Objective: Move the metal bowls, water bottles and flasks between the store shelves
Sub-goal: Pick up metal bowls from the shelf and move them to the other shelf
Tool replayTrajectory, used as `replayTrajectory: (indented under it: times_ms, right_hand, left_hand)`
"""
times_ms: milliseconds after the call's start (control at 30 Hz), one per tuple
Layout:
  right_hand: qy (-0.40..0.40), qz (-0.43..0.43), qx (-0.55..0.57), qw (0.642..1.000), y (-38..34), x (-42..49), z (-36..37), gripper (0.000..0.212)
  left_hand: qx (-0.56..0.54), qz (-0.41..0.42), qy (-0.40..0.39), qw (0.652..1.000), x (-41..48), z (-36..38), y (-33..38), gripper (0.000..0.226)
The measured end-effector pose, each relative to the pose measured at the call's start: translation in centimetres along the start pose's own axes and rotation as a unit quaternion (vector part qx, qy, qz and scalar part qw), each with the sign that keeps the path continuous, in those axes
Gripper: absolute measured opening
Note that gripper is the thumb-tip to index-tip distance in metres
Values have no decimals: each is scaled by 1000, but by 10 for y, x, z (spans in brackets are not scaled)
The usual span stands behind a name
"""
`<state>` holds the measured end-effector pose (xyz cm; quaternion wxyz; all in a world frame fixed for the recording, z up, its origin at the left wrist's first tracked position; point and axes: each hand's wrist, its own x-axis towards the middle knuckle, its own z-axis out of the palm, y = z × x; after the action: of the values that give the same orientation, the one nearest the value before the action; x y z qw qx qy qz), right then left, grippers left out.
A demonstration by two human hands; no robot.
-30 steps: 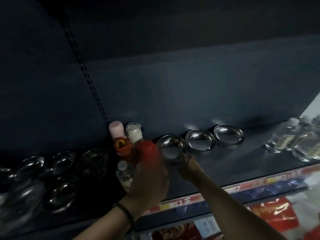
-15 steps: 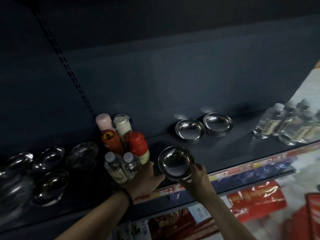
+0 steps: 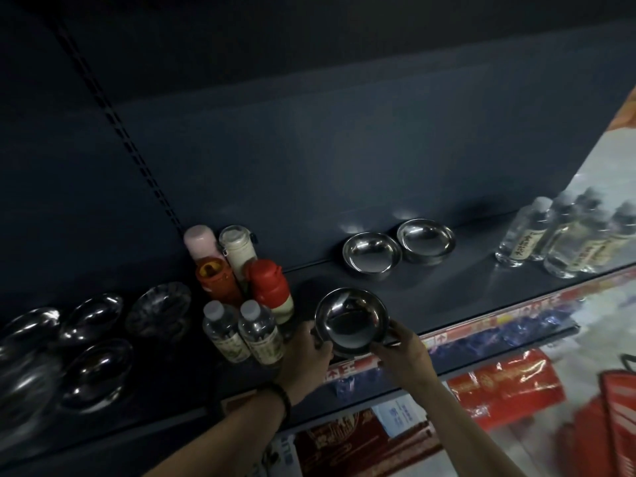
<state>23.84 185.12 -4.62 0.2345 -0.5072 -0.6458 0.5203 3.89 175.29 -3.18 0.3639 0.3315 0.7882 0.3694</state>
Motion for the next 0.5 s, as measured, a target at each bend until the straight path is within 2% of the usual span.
replayTrajectory:
  times_ms: [133,300,500]
  right_hand:
    - [10,-61,39,997,-31,-33,-22,37]
    - [39,-112,95,988,-80,-59,-35,43]
    - [53,-184,155,969,-150,-78,2,59]
  left_hand:
    - [-28,69,87,993,-34,-13,31,34]
    - [-137,97,73,983,-58,-54,58,31]
    - [-174,170,142,960,-90,-125,89,37]
